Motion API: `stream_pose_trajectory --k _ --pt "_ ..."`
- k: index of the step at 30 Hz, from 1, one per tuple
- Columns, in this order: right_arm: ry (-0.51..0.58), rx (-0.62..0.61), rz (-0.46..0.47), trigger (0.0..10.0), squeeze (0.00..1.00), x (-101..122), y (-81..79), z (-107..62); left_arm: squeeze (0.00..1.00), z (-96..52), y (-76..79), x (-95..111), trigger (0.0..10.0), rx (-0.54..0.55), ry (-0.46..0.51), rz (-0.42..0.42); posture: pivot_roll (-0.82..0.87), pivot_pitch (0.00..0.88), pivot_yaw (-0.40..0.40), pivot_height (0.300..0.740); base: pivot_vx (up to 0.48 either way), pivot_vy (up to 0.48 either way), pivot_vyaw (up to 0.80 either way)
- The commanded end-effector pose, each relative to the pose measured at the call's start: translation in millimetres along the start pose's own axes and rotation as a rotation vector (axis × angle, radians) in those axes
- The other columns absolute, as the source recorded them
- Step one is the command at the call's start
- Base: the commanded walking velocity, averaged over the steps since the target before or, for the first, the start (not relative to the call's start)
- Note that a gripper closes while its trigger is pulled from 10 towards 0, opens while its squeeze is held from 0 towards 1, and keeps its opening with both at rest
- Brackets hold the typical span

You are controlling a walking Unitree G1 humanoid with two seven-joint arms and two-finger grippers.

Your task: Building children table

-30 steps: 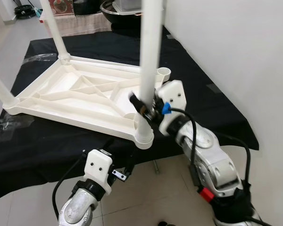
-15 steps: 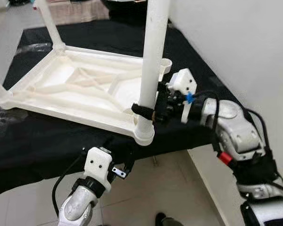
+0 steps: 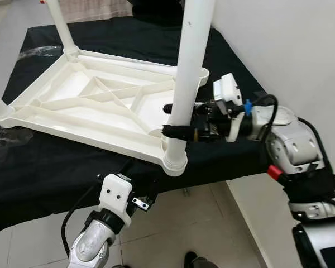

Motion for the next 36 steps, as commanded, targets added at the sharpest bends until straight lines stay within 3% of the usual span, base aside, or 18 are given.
stream_pose_trajectory --k 1,5,10,11,12,13,14,15,16,18,19,29,30,31,36 --pt "0.003 0.056 0.014 0.0 0.0 -4 -7.5 0.0 0.0 -3.0 -0.3 -2 10.0 -0.002 -0.015 -0.005 -0.01 0.229 -0.016 0.74 0.0 0.0 0.0" --pt "-0.009 0.052 0.021 0.0 0.0 -7 -9.6 -3.4 0.0 -3.1 0.3 -1 10.0 -0.003 -0.015 -0.006 -0.01 0.243 -0.017 0.74 0.0 0.0 0.0" --pt "-0.071 -0.077 0.037 0.0 0.0 -20 -10.0 -0.7 0.0 -4.5 -1.2 1 10.0 -0.002 -0.014 -0.006 -0.02 0.279 -0.001 0.74 0.0 0.0 0.0" --pt "-0.138 -0.214 0.093 0.0 0.0 -36 -14.5 7.8 0.0 -5.5 -2.2 2 10.0 0.0 -0.014 -0.005 -0.02 0.279 -0.002 0.74 0.0 0.0 0.0" --pt "-0.138 -0.214 0.093 0.0 0.0 -36 -14.5 7.8 0.0 -5.5 -2.2 2 10.0 0.0 -0.014 -0.005 -0.02 0.279 -0.002 0.74 0.0 0.0 0.0" --pt "-0.188 -0.31 0.128 0.0 0.0 -46 -19.0 12.7 0.0 -6.9 -2.9 3 10.0 0.001 -0.013 -0.004 -0.02 0.283 -0.004 0.74 0.0 0.0 0.0" --pt "-0.372 -0.754 0.185 0.0 0.0 -73 -9.5 2.9 0.0 -8.4 -3.3 3 10.0 0.003 -0.014 -0.003 -0.03 0.277 -0.01 0.74 0.0 0.0 0.0" --pt "-0.462 -0.835 0.266 0.0 0.0 -94 -36.7 10.3 0.0 -8.9 -3.2 2 10.0 0.004 -0.018 -0.002 -0.02 0.266 -0.001 0.74 0.0 0.0 0.0" --pt "-0.462 -0.835 0.266 0.0 0.0 -94 -36.7 10.3 0.0 -8.9 -3.2 2 10.0 0.004 -0.018 -0.002 -0.02 0.266 -0.001 0.74 0.0 0.0 0.0" --pt "-0.518 -0.843 0.351 0.0 0.0 -108 -70.4 21.8 0.0 -9.2 -3.4 1 10.0 0.004 -0.022 0.0 -0.02 0.265 0.003 0.74 0.0 0.0 0.0" --pt "-0.489 -0.774 0.374 0.0 0.0 -108 -78.4 30.7 0.0 -8.4 -3.3 0 10.0 0.002 -0.026 0.0 -0.02 0.251 0.009 0.74 0.0 0.0 0.0" --pt "-0.47 -0.839 0.323 0.0 0.0 -98 -49.6 33.1 0.0 -4.6 -3.2 0 10.0 -0.006 -0.023 -0.006 -0.04 0.257 -0.003 0.74 0.0 0.0 0.0" --pt "-0.463 -0.844 0.31 2.1 0.0 -94 -44.4 33.0 0.0 -4.0 -2.7 1 10.0 -0.004 -0.019 -0.005 -0.05 0.258 -0.006 0.74 0.0 0.0 0.0" --pt "-0.45 -0.852 0.295 10.0 0.0 -88 -40.4 33.7 0.0 -3.8 -2.6 1 10.0 -0.002 -0.017 -0.004 -0.06 0.255 -0.009 0.74 0.0 0.0 0.0" --pt "-0.395 -0.838 0.276 10.0 0.0 -75 -37.8 39.1 0.0 -3.0 -3.1 2 10.0 -0.001 -0.015 -0.006 -0.07 0.254 -0.006 0.74 0.0 0.0 0.0"
Point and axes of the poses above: a point about 5 cm out from each wrist's last joint towards the gripper, its own z axis pointing out of the wrist towards the gripper, its own x axis along the axis of the wrist's last joint, y = z × x, the point moved 2 cm from there along z, pointing out of the wrist towards the gripper, and after that the axes turned 10 degrees about -z, right-handed, at the moved point
